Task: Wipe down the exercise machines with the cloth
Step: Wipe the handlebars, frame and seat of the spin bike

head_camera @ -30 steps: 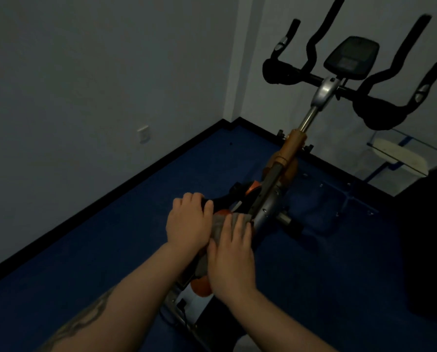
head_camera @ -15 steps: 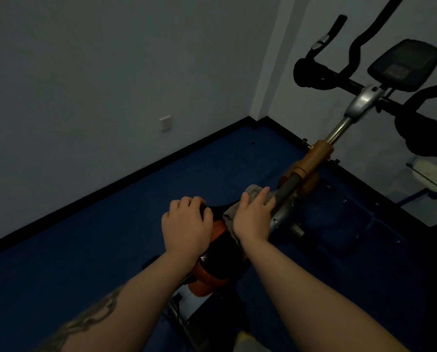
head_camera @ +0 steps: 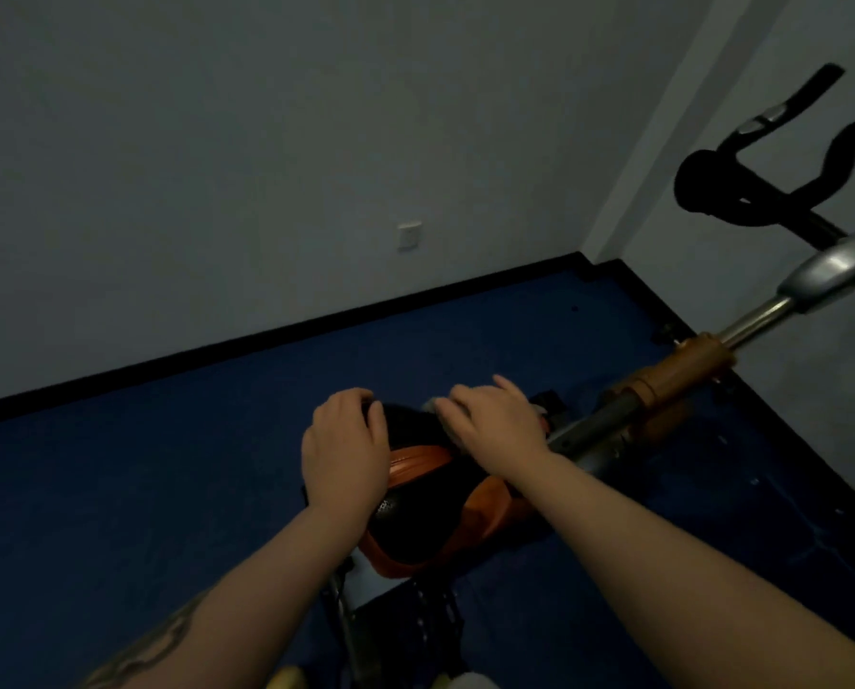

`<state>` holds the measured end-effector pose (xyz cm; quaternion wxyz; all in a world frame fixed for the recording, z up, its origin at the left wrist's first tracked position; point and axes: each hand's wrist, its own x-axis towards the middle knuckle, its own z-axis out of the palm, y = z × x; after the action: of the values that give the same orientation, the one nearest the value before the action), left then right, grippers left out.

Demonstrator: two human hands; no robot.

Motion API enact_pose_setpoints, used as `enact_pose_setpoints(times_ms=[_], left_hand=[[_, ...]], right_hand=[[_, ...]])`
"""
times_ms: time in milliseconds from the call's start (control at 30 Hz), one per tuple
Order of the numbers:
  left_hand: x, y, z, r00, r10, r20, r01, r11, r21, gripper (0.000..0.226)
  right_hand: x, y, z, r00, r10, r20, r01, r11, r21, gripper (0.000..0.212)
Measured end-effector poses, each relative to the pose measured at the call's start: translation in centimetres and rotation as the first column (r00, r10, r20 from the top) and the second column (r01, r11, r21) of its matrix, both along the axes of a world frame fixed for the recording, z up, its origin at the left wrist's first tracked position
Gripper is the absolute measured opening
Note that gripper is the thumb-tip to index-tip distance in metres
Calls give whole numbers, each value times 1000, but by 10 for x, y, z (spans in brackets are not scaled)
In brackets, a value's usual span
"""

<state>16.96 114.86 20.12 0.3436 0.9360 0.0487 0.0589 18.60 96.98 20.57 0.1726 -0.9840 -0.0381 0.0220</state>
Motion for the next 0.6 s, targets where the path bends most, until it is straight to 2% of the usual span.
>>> enact_pose_setpoints(times_ms=[67, 133, 200, 233, 300, 400, 433, 467, 533, 600], left_hand=[[-12, -5, -2, 998, 32, -57, -32, 999, -7, 39], [-33, -13, -4, 994, 63, -94, -68, 996, -54, 49], [-52, -18, -4, 993, 82, -80, -91, 990, -109, 53], [-58, -19, -4, 994, 91, -60, -98, 986, -132, 53], [-59, -18, -6, 993, 113, -18, -115, 980, -163, 52], [-56, -18, -10, 987, 159, 23, -150, 964, -219, 52], [-56, -19, -10, 985, 171, 30, -159, 959, -235, 52], [-57, -20, -9, 983, 183, 34, -169, 955, -245, 52], [-58, -21, -8, 977, 207, 42, -189, 946, -262, 53], [-58, -21, -7, 967, 238, 86, -206, 938, -278, 56]], right_hand=[[9, 5, -2, 994, -111, -18, 108, 986, -125, 44], [1, 38, -3, 981, -187, 53, 193, 966, -169, 44], [-22, 54, -8, 980, -60, 192, 77, 994, -81, 36], [-26, 46, -8, 983, 32, 183, -23, 999, -48, 36], [-16, 13, -2, 989, 134, 58, -134, 991, -6, 39], [7, -13, 8, 985, -11, -170, -10, 992, -125, 41], [12, -6, 8, 979, -24, -203, -22, 976, -219, 38], [13, 9, 10, 984, 5, -179, -47, 972, -230, 32], [11, 40, 9, 988, 84, -128, -102, 985, -137, 31], [14, 61, 15, 980, 145, -134, -140, 989, 46, 36]])
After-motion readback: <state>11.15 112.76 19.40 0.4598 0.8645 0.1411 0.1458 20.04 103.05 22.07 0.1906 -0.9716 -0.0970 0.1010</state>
